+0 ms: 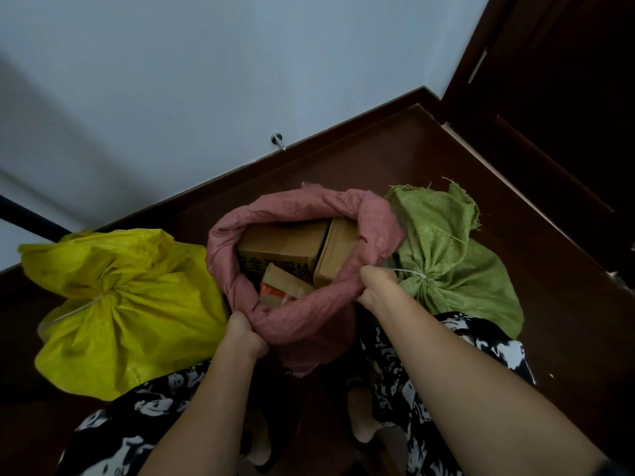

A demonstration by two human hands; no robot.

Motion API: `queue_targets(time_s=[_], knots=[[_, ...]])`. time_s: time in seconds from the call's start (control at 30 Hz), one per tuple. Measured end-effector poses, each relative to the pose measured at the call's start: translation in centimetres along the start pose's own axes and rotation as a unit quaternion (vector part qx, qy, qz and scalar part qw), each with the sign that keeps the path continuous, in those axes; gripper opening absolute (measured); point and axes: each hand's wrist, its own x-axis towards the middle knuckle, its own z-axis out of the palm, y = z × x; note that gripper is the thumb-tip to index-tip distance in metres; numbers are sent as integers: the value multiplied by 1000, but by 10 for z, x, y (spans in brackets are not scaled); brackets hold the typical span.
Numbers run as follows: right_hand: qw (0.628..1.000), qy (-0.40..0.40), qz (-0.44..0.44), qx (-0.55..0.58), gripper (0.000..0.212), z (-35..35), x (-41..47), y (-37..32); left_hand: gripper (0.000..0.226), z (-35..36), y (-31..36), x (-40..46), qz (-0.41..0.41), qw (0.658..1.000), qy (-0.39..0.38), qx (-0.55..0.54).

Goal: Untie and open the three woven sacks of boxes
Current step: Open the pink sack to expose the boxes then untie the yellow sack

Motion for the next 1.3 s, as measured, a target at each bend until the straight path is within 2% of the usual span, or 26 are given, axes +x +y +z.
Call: queue_targets(time_s=[0.03,0.1,0.2,0.33,0.4,0.5,0.67,0.7,0.8,0.83,0.9,1.0,1.1,1.2,1.3], knots=[[999,-16,13,30,33,-2,-4,-1,41,1,-1,-1,5,1000,6,3],[998,-52,12,20,20,-8,-10,-2,42,4,-1,1,4,1000,16,1],[995,-82,8,54,32,-20,-10,-4,41,10,-3,1,15,1000,22,9],[978,-64,118,160,51,-23,4,-2,42,8,-3,9,14,1000,13,18],[971,-73,127,188,53,-26,5,-1,42,7,0,15,10,999,21,26],[958,-126,124,225,53,-32,1,2,41,0,-2,28,24,997,46,58],[953,-172,139,207,51,-30,2,-1,45,11,7,40,80,976,70,191],[954,-173,140,201,50,-28,3,-1,50,15,11,47,84,970,68,217],[955,-177,145,189,47,-26,-1,-1,100,-2,11,149,87,949,109,282],[956,-177,147,184,48,-26,-1,-1,105,-10,8,171,85,950,102,284],[957,-173,149,178,51,-28,-2,-4,83,-10,-3,169,86,968,102,212],[958,-152,151,191,52,-28,4,-6,48,15,-7,72,107,987,80,90],[969,-107,147,169,54,-28,11,-10,42,14,-10,48,93,992,87,-1],[983,-63,122,123,49,-25,14,-13,46,12,-14,30,51,995,82,-29],[997,-31,72,-10,41,-20,14,-15,52,13,-15,23,24,995,92,-37]])
